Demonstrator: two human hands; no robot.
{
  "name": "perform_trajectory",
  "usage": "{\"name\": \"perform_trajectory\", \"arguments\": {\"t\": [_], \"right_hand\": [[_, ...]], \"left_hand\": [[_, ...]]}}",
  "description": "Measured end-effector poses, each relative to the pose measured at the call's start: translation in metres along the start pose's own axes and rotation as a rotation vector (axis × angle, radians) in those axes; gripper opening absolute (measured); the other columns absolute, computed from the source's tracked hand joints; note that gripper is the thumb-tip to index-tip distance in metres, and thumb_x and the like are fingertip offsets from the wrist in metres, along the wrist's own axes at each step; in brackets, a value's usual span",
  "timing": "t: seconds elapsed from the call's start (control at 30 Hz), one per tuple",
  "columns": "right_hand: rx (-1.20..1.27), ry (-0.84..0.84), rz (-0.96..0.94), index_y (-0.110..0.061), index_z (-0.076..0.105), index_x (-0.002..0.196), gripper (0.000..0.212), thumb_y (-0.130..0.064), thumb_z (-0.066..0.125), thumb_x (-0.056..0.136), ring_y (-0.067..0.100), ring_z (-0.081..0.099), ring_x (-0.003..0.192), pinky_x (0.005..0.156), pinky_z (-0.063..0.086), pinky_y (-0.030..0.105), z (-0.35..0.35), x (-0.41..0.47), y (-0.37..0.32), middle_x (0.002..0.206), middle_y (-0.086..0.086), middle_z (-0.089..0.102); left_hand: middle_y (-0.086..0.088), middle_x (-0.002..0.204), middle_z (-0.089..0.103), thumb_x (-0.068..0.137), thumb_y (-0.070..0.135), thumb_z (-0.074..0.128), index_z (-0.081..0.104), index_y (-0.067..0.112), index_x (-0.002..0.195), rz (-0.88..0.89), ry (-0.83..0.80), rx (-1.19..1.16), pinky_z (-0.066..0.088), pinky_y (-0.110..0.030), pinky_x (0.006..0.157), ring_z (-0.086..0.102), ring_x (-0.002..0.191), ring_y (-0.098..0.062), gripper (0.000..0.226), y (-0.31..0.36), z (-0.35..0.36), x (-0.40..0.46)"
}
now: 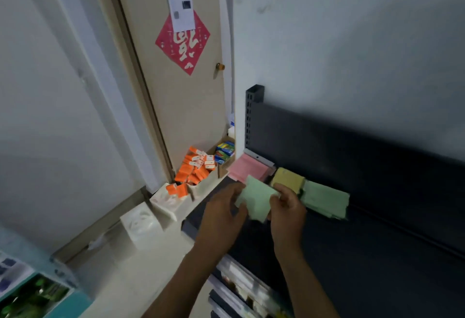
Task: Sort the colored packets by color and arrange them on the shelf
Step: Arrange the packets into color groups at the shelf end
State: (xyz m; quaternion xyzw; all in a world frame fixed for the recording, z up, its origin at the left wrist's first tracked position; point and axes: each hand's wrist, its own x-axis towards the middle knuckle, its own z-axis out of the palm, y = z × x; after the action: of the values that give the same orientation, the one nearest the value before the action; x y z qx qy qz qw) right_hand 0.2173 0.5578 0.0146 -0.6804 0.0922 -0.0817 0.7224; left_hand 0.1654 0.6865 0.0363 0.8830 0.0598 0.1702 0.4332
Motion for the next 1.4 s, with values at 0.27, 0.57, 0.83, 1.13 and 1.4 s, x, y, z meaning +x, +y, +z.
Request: {"name": "perform_trajectory", "arguments": {"t": [0.27,0.57,0.83,1.13,1.4], "right_hand": [[-0.038,0.169,-0.056,-0.032,0.069,0.103,0.031,-0.004,0.061,0.094,0.009,0.064,0.09,0.068,0.05,0.011,-0.061,0.041,0.007,0.102,-0.009,0.068],[-0.235,0.413,-0.022,-0.025,0.062,0.119,0.038,0.002,0.061,0.092,0.017,0.058,0.103,0.077,0.044,0.006,-0.087,0.038,0.024,0.129,0.0,0.041],[-0.33,0.434,0.022,-0.024,0.06,0.12,0.046,0.008,0.061,0.088,0.022,0.059,0.106,0.097,0.054,0.04,-0.09,0.036,0.03,0.124,-0.001,0.038],[-0.353,0.485,-0.04,-0.027,0.066,0.108,0.032,-0.001,0.064,0.091,0.014,0.059,0.103,0.097,0.052,0.039,-0.098,0.028,0.033,0.112,-0.006,0.048],[-0.262,0.432,-0.037,-0.026,0.069,0.094,0.028,0.0,0.059,0.093,0.006,0.062,0.093,0.077,0.048,0.016,-0.08,0.015,0.022,0.105,-0.001,0.065]], "left_hand": [[0.016,0.123,0.06,0.094,0.018,0.066,0.058,0.032,0.127,0.086,-0.128,-0.117,0.053,-0.017,0.082,0.059,0.103,0.001,0.037,0.023,0.067,0.023],[0.009,0.105,0.067,0.091,0.015,0.065,0.069,0.022,0.109,0.146,-0.427,-0.076,0.055,-0.027,0.082,0.064,0.088,-0.003,0.019,0.017,0.111,0.039],[0.005,0.102,0.061,0.093,0.021,0.062,0.067,0.022,0.109,0.218,-0.511,-0.008,0.045,-0.013,0.075,0.057,0.083,-0.003,0.017,0.014,0.121,0.045],[0.009,0.082,0.058,0.093,0.03,0.06,0.065,0.029,0.094,0.24,-0.524,-0.007,0.049,-0.026,0.07,0.056,0.076,-0.005,0.005,0.021,0.112,0.043],[0.01,0.071,0.055,0.1,0.041,0.054,0.049,0.037,0.073,0.279,-0.493,-0.051,0.039,-0.024,0.061,0.054,0.068,-0.006,0.027,0.026,0.1,0.038]]}}
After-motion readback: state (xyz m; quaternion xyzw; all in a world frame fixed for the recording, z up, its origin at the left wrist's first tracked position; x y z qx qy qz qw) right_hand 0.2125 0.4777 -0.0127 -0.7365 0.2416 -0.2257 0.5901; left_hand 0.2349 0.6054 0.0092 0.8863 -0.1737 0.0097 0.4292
